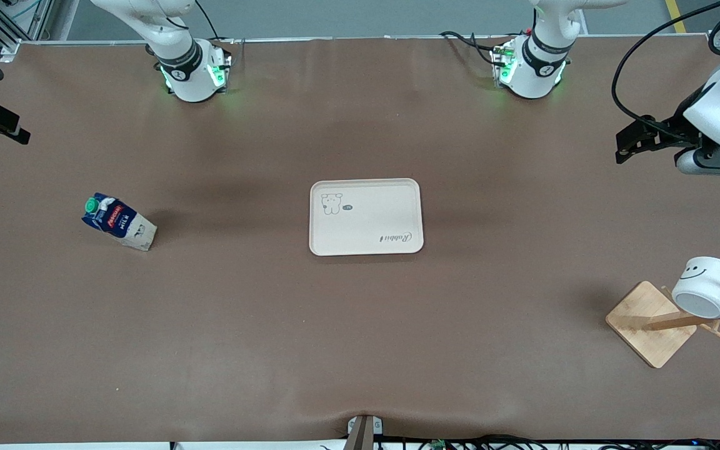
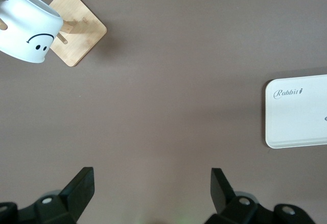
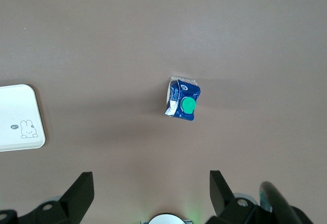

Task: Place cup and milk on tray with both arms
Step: 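Move the left gripper toward the white mug on the wooden stand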

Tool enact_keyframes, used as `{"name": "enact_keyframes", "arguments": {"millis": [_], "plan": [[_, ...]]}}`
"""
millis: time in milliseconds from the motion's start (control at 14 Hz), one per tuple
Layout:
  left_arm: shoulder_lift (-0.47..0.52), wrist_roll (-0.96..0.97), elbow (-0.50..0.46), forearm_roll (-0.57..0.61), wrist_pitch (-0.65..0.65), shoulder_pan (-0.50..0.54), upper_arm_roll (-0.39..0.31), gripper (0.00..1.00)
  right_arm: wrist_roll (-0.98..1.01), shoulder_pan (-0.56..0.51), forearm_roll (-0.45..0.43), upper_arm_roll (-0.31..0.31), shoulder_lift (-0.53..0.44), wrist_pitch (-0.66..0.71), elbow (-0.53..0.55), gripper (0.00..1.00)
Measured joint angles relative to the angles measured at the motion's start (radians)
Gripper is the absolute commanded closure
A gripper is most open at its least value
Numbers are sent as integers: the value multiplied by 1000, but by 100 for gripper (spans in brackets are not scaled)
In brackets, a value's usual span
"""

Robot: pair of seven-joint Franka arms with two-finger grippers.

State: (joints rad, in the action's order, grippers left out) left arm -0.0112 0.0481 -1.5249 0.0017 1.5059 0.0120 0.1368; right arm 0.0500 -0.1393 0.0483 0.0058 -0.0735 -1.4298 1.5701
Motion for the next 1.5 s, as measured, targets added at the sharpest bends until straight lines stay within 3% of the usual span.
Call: {"name": "enact_keyframes", "arguments": {"millis": [1000, 1500], "plan": [[-49, 0, 0, 0, 0, 11, -11, 0, 0, 0, 1, 1, 0, 0, 0, 0], [-82, -7, 1, 0, 0, 76, -19, 0, 0, 0, 1, 1, 3, 0, 0, 0]]}}
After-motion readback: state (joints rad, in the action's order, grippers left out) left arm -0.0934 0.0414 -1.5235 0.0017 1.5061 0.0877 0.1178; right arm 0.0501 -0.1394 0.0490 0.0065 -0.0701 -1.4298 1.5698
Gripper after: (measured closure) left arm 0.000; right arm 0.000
